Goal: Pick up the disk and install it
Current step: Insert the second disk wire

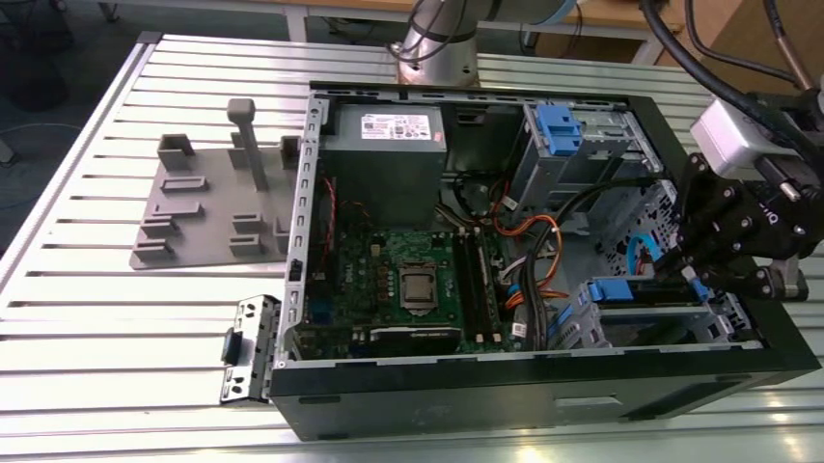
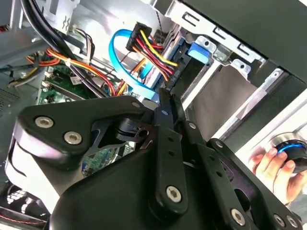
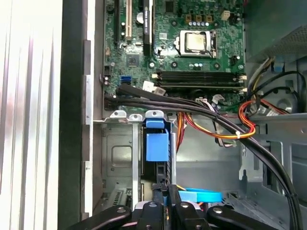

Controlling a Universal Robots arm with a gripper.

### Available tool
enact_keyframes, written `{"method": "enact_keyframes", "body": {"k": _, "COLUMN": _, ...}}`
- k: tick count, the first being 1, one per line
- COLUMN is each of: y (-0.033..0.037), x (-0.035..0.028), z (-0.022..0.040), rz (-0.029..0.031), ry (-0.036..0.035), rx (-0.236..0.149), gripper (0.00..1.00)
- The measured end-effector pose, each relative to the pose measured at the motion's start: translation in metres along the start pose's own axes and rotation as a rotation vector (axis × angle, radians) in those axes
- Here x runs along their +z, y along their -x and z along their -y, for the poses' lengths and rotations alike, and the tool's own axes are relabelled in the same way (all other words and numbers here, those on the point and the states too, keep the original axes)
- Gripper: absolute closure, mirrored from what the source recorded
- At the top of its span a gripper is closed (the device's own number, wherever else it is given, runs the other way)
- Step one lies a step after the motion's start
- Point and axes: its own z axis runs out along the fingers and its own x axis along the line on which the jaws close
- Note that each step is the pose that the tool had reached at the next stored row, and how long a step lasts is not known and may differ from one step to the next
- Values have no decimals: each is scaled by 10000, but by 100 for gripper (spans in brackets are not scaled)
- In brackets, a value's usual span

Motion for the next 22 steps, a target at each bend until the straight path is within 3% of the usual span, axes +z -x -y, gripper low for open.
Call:
{"method": "enact_keyframes", "body": {"k": 3, "y": -1, "x": 4, "z": -3, "rz": -23, "ry": 16, "rx": -300, "gripper": 84}}
{"method": "enact_keyframes", "body": {"k": 6, "y": -2, "x": 16, "z": -3, "rz": -13, "ry": 17, "rx": -308, "gripper": 84}}
{"method": "enact_keyframes", "body": {"k": 12, "y": -4, "x": 51, "z": 1, "rz": 14, "ry": -4, "rx": 56, "gripper": 84}}
{"method": "enact_keyframes", "body": {"k": 22, "y": -3, "x": 87, "z": 17, "rz": 19, "ry": -5, "rx": 71, "gripper": 84}}
